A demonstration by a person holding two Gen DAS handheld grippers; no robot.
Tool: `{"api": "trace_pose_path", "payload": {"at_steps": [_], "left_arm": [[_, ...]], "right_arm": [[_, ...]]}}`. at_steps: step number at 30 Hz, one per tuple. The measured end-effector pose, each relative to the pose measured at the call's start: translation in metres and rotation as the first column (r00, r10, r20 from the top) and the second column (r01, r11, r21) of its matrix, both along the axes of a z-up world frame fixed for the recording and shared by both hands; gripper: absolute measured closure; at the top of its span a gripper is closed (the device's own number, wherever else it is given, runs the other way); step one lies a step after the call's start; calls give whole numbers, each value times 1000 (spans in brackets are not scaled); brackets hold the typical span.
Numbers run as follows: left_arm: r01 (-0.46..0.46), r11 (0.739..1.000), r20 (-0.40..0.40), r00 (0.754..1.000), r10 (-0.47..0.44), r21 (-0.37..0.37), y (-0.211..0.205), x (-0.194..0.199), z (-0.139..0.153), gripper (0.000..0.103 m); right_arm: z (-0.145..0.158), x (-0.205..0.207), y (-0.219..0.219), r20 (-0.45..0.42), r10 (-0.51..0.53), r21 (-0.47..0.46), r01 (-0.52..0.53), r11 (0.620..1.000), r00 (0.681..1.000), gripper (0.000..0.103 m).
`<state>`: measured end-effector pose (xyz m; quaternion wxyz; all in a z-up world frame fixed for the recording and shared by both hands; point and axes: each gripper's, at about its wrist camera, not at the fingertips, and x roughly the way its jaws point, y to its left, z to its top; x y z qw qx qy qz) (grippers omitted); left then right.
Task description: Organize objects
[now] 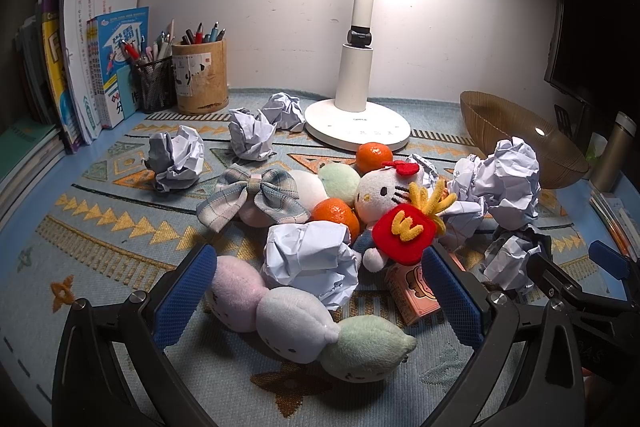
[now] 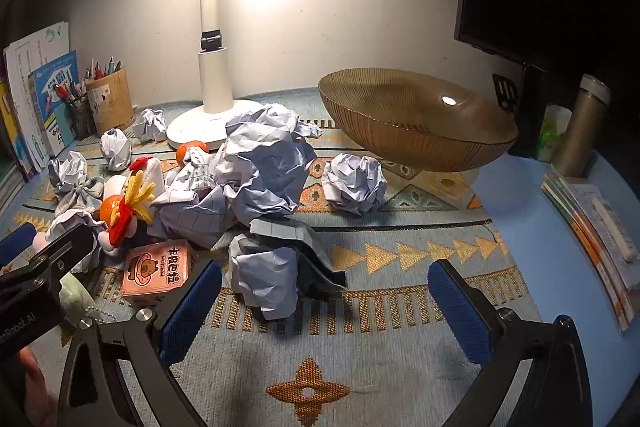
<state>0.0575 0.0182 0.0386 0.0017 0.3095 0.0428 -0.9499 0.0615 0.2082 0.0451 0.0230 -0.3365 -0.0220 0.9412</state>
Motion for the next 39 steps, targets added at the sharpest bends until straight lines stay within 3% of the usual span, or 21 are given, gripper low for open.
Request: {"api": "trace_pose_path", "payload": {"at_steps": [25, 33, 36, 39], "left_arm": [[0, 1000, -1, 1000, 0, 2, 0, 0, 0, 1], [-2, 996, -16, 1000, 3, 90, -14, 3, 6, 1], [-8, 992, -65, 998, 16, 124, -35, 16, 26, 1], [-56, 994, -78, 995, 63, 96, -69, 14, 56, 1]], "right_arm": [[0, -1, -1, 1, -2, -4, 2, 1000, 1000, 0], [6, 2, 3, -21, -2, -36, 1, 999, 1000, 0], [21, 2, 7, -25, 16, -82, -18, 996, 1000, 0], [62, -6, -11, -59, 115, -95, -121, 988, 992, 0]]}}
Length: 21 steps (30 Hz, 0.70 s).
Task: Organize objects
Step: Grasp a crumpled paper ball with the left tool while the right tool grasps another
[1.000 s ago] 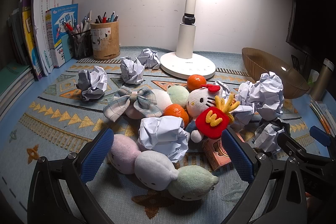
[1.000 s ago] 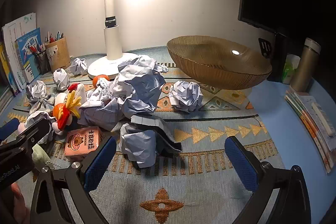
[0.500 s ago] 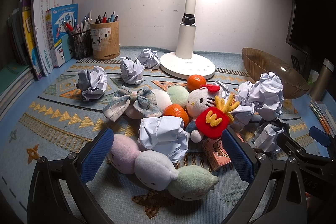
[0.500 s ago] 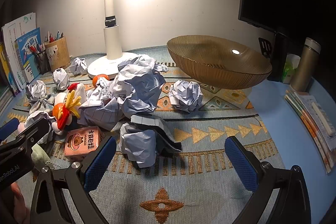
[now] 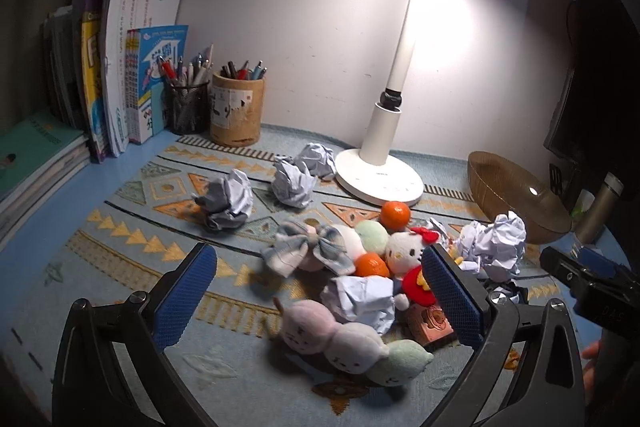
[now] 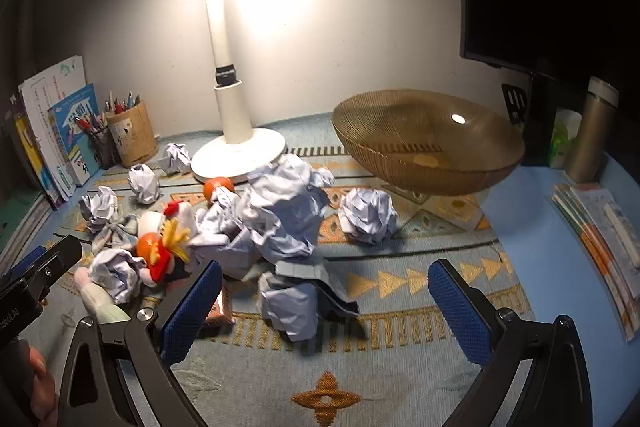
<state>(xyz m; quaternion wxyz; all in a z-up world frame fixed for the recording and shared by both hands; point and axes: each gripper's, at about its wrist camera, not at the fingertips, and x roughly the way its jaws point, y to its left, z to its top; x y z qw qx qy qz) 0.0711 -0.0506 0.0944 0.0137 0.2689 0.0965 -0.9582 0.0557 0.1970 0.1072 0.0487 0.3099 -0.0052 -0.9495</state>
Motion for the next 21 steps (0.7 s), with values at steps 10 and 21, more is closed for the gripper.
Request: {"api": "trace_pose_path", "payload": {"at_steps": [10, 21], "left_arm": [[-40, 998, 260, 965, 29, 39, -86, -108, -37, 2], [-58, 991, 329, 944, 16, 118, -98, -142, -76, 18]], "right_arm": [[29, -142, -158, 249, 426, -201, -384, 901, 870, 19], [-56, -228, -220, 474, 417, -231, -348, 909, 775, 26]]}}
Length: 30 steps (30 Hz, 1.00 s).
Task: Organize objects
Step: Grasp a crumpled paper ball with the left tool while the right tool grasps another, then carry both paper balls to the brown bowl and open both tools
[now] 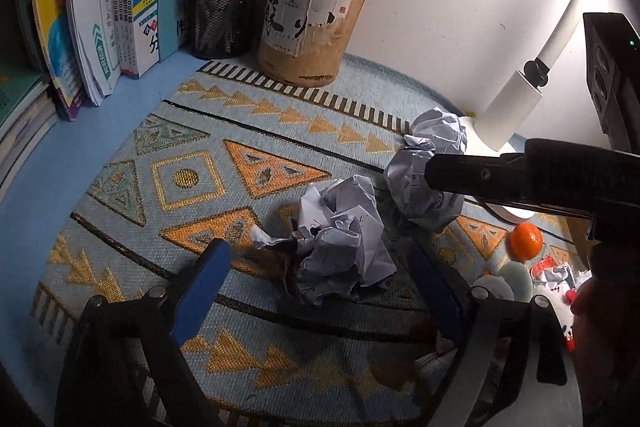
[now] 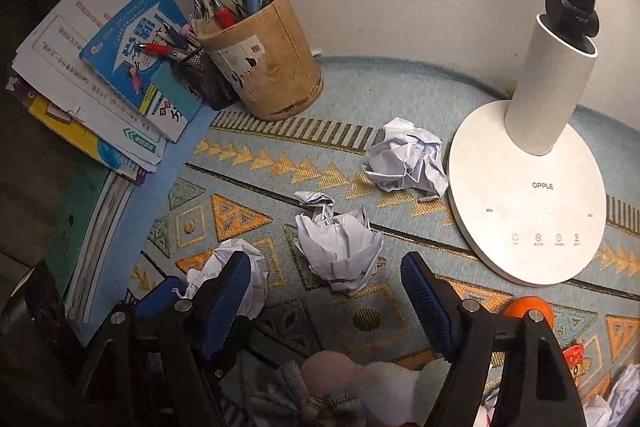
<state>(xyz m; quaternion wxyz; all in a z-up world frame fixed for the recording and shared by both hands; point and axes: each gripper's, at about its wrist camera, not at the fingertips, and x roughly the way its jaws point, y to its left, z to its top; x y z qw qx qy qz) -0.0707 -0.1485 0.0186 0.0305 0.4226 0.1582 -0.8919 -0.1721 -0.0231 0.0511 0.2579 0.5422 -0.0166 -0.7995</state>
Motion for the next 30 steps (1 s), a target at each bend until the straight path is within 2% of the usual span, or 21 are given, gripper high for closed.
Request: {"api": "trace_pose_path", "payload": {"at_steps": [2, 3, 4, 6, 7, 8, 10, 13, 17, 20, 24, 27, 30], "left_arm": [[-6, 1000, 5, 1000, 6, 25, -4, 0, -4, 20], [-6, 999, 8, 1000, 6, 34, -5, 0, -6, 32], [-4, 999, 11, 1000, 4, 42, -7, -2, -7, 36], [-7, 999, 13, 1000, 7, 38, -7, -1, -8, 51], [-5, 999, 10, 1000, 5, 37, -6, 1, -7, 54], [-6, 999, 2, 1000, 6, 34, -6, 2, -6, 56], [-4, 999, -12, 1000, 4, 37, -5, 6, 0, 58], [10, 999, -48, 999, -8, 43, 0, 17, 17, 58], [44, 999, -119, 992, -41, 22, 16, 32, 55, 58], [85, 996, -185, 979, -80, 16, 41, 45, 90, 58], [179, 983, -256, 952, -166, 28, 96, 51, 128, 58], [273, 961, -282, 925, -253, 33, 152, 41, 149, 58], [347, 937, -284, 903, -322, 42, 212, 22, 157, 58]], "right_arm": [[-8, -6, -1, 19, -2, -1, 2, 1000, 1000, 26], [-12, -8, -1, 23, -5, 6, 5, 1000, 1000, 29], [-15, -8, -2, 25, -3, 10, 3, 1000, 1000, 32], [-19, -10, -3, 34, 3, 2, -3, 1000, 999, 45], [-21, -11, -3, 40, 6, 0, -6, 1000, 999, 49], [-21, -11, -3, 44, 9, -9, -8, 1000, 999, 55], [-18, -7, -2, 27, 7, -15, -6, 1000, 1000, 60], [0, 3, 8, -16, 5, -47, -5, 999, 1000, 60], [39, 26, 32, -81, -15, -106, 7, 994, 997, 60], [73, 50, 71, -141, -59, -150, 38, 988, 988, 60], [117, 83, 144, -244, -163, -162, 125, 979, 956, 60], [145, 101, 206, -311, -255, -147, 219, 965, 916, 60], [159, 110, 271, -355, -367, -126, 345, 930, 860, 59]]}}
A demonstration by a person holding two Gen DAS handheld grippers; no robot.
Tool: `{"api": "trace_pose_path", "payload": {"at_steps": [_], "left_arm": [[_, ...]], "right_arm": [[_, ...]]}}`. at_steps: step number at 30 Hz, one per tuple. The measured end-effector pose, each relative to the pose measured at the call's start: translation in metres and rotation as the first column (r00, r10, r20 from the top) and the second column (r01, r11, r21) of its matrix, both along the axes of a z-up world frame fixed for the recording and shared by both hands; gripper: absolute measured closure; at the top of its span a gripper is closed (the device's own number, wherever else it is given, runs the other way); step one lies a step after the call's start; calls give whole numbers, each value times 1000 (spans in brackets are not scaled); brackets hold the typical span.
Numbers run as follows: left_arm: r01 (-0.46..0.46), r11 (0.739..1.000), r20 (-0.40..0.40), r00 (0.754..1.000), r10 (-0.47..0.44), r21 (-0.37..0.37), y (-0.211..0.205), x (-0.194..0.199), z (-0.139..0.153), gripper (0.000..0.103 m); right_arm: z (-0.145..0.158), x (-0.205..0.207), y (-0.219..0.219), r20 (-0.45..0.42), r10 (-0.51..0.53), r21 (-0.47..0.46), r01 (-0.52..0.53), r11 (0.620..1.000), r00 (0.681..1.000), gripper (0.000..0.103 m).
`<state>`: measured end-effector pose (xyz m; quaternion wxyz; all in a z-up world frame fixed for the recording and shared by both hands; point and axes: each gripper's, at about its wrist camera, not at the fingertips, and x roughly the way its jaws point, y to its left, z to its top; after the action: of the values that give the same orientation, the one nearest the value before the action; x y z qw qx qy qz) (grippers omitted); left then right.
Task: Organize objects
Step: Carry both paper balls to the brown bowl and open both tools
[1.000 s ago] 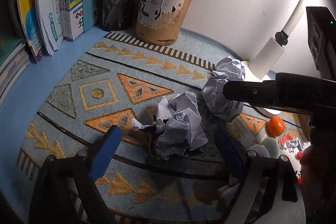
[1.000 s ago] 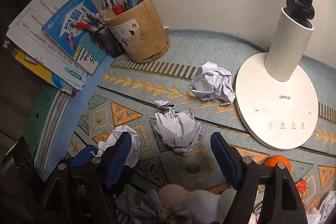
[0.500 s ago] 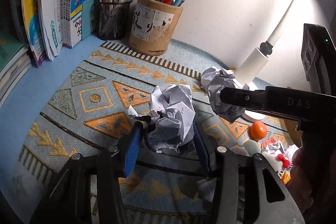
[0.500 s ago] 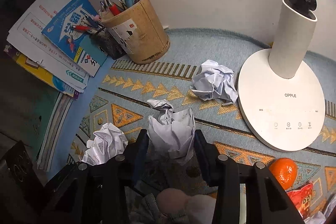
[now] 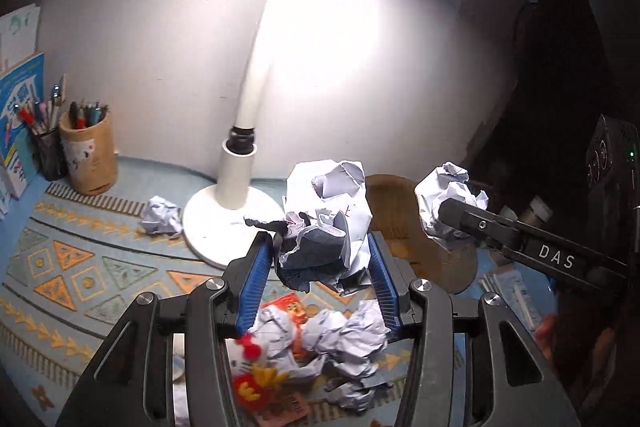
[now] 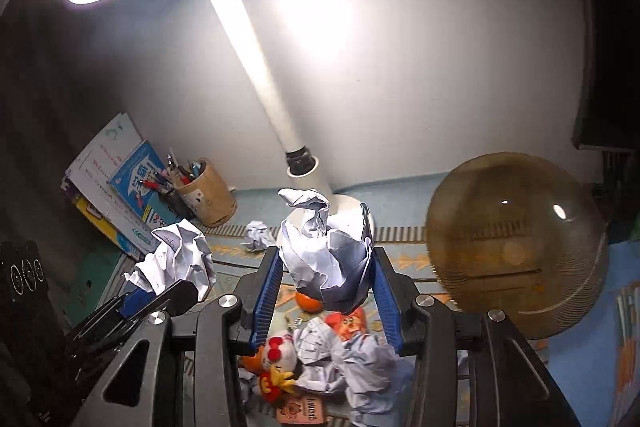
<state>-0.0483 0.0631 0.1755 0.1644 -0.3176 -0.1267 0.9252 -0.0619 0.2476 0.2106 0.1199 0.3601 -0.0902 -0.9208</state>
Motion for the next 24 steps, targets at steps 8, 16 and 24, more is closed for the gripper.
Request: {"api": "trace_pose_path", "payload": {"at_steps": [8, 16, 24], "left_arm": [[97, 995, 107, 990, -96, -2, 113, -64, -45, 58], [151, 988, 161, 975, -152, 18, 136, -83, -74, 34], [131, 990, 100, 986, -135, 48, 102, -48, -52, 34]], "right_arm": [[-56, -30, 127, 147, -239, -25, 245, 969, 960, 59], [-102, -48, 159, 250, -256, -72, 281, 957, 934, 52], [-85, -23, 152, 200, -247, -86, 268, 960, 948, 48]]}}
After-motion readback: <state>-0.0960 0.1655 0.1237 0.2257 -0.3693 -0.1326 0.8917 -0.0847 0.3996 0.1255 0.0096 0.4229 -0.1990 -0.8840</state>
